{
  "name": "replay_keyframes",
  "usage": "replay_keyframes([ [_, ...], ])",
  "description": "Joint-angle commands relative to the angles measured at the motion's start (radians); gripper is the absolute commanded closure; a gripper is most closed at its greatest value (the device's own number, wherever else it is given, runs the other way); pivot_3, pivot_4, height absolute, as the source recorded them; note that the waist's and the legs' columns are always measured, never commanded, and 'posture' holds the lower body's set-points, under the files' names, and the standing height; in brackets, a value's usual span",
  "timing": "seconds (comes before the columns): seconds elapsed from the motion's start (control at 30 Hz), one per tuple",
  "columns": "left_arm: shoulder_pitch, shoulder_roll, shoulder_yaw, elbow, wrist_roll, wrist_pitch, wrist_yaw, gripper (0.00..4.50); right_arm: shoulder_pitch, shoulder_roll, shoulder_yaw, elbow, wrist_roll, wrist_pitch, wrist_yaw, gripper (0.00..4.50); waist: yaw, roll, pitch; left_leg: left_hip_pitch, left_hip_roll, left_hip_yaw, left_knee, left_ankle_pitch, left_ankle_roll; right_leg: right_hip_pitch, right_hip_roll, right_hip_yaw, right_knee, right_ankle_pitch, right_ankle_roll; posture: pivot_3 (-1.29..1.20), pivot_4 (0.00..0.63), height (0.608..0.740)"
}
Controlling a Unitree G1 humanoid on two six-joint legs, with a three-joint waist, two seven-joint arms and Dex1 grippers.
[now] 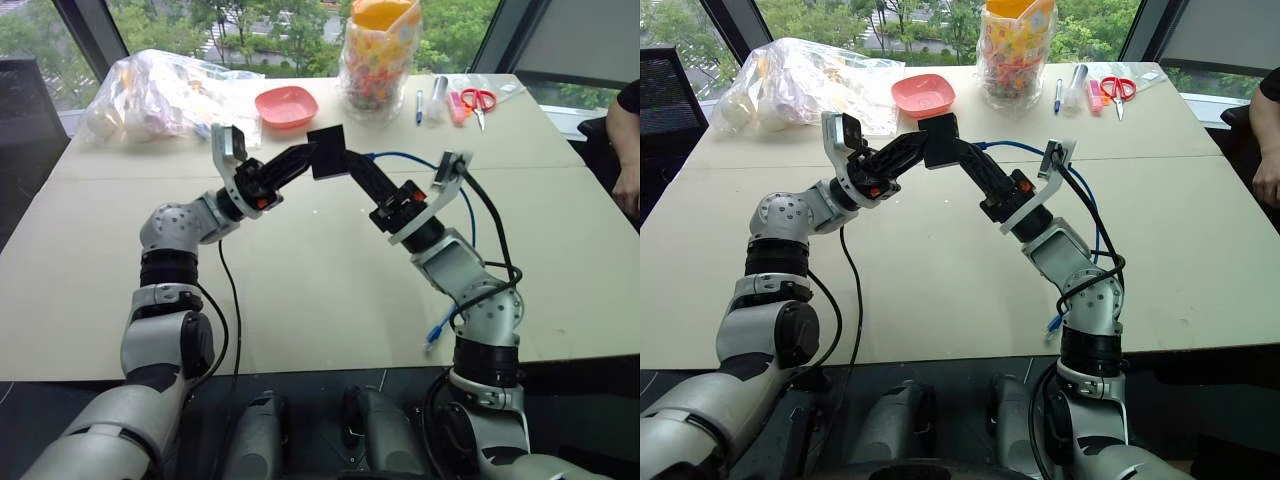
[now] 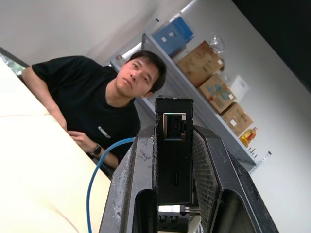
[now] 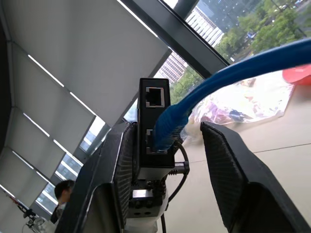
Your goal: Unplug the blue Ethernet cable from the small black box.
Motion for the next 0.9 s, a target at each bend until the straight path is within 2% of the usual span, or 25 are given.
replay_keyframes([
  [0.03,-0.023,0.012,0.012,-0.013,-0.021,-0.007,-0.003,4.07,-0.004,-0.004,-0.005,-0.043,0.016,-0.021,0.001,2.12,0.0,0.0,0.0,0.0,0.0,0.0,0.0,0.0,0.0,0.0,0.0,0.0,0.0,0.0,0.0,0.0,0.15,0.74],
  [0.57,-0.016,0.006,0.012,-0.023,-0.024,-0.009,0.004,4.07,0.0,-0.009,0.029,-0.021,-0.009,-0.032,0.012,2.12,0.0,0.0,0.0,0.0,0.0,0.0,0.0,0.0,0.0,0.0,0.0,0.0,0.0,0.0,0.0,0.0,0.15,0.74],
  [0.67,-0.013,0.007,0.013,-0.028,-0.026,-0.006,0.007,4.07,0.0,-0.002,0.026,-0.02,-0.002,-0.037,0.007,2.93,0.0,0.0,0.0,0.0,0.0,0.0,0.0,0.0,0.0,0.0,0.0,0.0,0.0,0.0,0.0,0.0,0.15,0.74],
  [0.73,-0.011,0.006,0.014,-0.032,-0.028,-0.005,0.011,4.07,-0.001,0.002,0.02,-0.018,0.008,-0.04,0.006,3.93,0.0,0.0,0.0,0.0,0.0,0.0,0.0,0.0,0.0,0.0,0.0,0.0,0.0,0.0,0.0,0.0,0.15,0.74],
  [0.77,-0.01,0.006,0.014,-0.035,-0.031,-0.003,0.013,4.07,-0.001,0.004,0.016,-0.019,0.015,-0.041,0.006,4.14,0.0,0.0,0.0,0.0,0.0,0.0,0.0,0.0,0.0,0.0,0.0,0.0,0.0,0.0,0.0,0.0,0.15,0.74],
  [0.9,-0.01,0.007,0.013,-0.032,-0.032,-0.005,0.015,4.07,0.0,0.006,0.009,-0.02,0.031,-0.042,0.006,4.13,0.0,0.0,0.0,0.0,0.0,0.0,0.0,0.0,0.0,0.0,0.0,0.0,0.0,0.0,0.0,0.0,0.15,0.74],
])
